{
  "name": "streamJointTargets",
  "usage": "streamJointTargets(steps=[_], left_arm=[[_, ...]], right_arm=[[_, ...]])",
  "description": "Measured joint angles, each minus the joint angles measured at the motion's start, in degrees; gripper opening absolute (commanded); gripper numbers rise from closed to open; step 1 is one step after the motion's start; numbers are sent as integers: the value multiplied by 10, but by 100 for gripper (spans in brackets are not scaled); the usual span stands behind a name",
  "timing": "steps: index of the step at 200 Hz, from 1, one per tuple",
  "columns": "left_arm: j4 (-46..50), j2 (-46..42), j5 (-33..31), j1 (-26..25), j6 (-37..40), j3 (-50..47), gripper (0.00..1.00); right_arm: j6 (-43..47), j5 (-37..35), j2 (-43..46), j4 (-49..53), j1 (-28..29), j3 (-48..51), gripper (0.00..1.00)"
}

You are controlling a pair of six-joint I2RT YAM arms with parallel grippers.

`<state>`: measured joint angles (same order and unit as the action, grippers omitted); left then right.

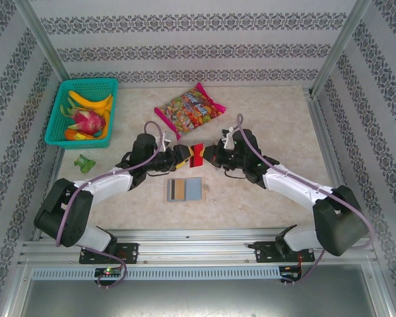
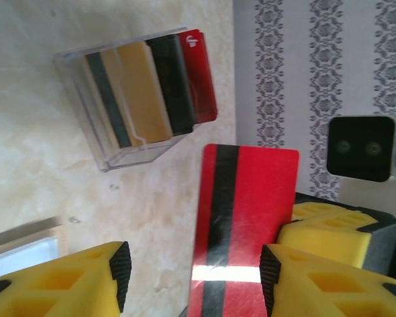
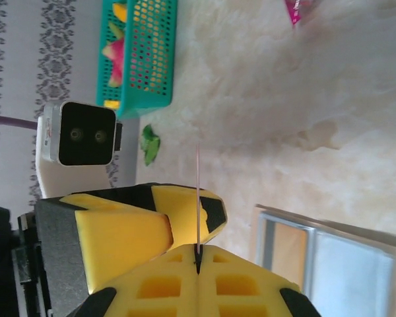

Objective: Put the credit cards into the card holder
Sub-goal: Insert the credit card into the card slot.

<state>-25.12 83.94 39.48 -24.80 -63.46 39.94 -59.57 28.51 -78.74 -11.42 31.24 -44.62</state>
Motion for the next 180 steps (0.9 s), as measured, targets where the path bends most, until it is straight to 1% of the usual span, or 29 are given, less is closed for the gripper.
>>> streamJointTargets(steps=[17, 48, 65, 84, 93, 104, 113, 125, 138, 161, 180], left_arm=[[-29, 2, 14, 10, -22, -1, 39], [-68, 5, 37, 22, -45, -6, 29], [-79, 7, 51, 27, -56, -11, 28], [-80, 7, 60, 28, -61, -12, 30], [-80, 7, 62, 28, -61, -12, 33], [-79, 7, 65, 28, -59, -12, 38], [-79, 6, 68, 28, -60, -12, 39], [-78, 5, 69, 28, -60, -12, 37], [-78, 5, 71, 28, -60, -12, 29], [-78, 5, 73, 28, -58, -12, 20], [-73, 0, 72, 31, -58, -12, 17]], right_arm=[[-13, 14, -6, -15, -2, 0, 0], [-32, 45, -18, -33, -20, 0, 1], [-40, 59, -24, -46, -27, 0, 1], [-53, 73, -30, -60, -33, 0, 1], [-60, 78, -32, -69, -34, 1, 1], [-69, 83, -34, -81, -36, 2, 0], [-77, 88, -36, -91, -38, 3, 0], [-86, 95, -40, -105, -38, 3, 1], [-96, 103, -46, -120, -38, 3, 0], [-104, 111, -57, -128, -38, 3, 1], [-108, 114, -64, -129, -42, 3, 2]])
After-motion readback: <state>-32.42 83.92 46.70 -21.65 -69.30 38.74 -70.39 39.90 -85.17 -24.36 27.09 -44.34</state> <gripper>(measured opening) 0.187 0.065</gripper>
